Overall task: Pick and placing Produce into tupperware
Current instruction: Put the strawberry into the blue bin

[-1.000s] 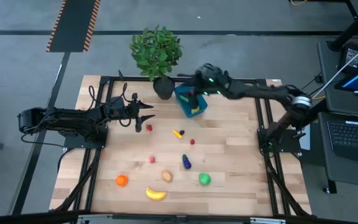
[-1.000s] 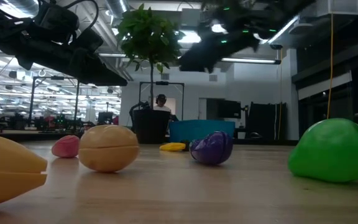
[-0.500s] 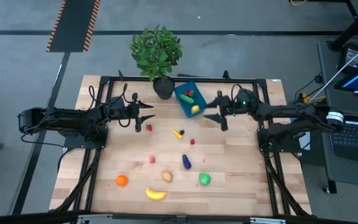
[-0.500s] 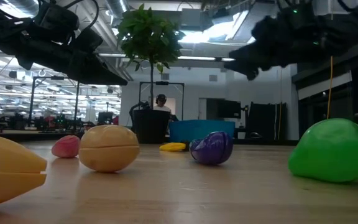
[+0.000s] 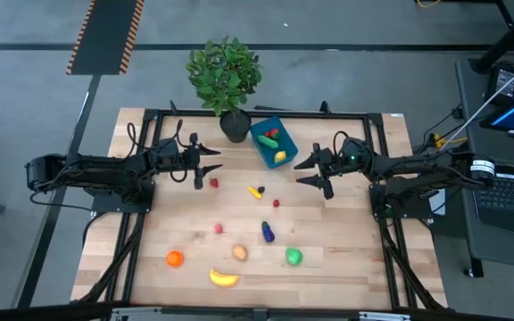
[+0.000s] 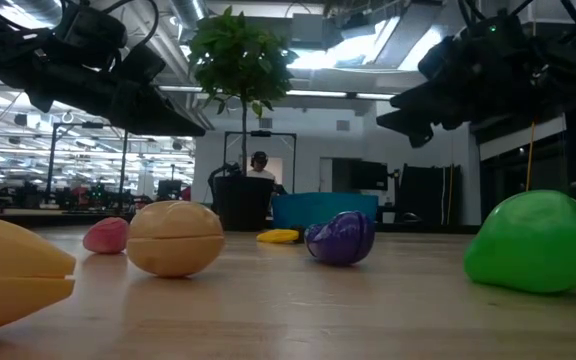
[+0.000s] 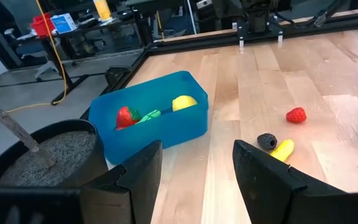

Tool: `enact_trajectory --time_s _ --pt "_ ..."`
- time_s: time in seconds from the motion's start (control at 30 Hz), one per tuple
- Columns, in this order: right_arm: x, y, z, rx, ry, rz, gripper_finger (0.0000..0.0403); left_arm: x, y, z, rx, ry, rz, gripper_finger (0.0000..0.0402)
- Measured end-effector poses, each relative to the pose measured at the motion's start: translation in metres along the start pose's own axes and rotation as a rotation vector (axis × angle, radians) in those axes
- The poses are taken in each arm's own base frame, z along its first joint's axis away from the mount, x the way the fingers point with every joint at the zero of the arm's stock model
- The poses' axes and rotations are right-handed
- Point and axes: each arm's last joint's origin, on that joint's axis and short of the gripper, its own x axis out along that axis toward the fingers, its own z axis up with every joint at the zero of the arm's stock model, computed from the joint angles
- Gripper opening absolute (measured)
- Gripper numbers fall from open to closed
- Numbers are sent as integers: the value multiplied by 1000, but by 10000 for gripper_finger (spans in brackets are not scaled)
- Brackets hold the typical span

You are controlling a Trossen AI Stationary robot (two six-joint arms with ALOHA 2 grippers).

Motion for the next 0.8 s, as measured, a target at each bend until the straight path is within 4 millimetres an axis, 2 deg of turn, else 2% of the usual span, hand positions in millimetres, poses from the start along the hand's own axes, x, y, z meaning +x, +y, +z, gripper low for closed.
enact_trajectory --time_s 0.2,0.37,0.6,0.8 --pt "0 0 0 -11 -1 0 229 0 0 0 -4 -2 -1 190" --pt "0 0 0 -17 -1 -1 229 0 -3 0 -173 9 -18 190" --pt "0 0 0 -39 -1 -2 229 1 -7 4 -200 -34 -47 190" --pt "0 0 0 -38 0 -2 229 -2 -21 7 -184 -78 -411 190"
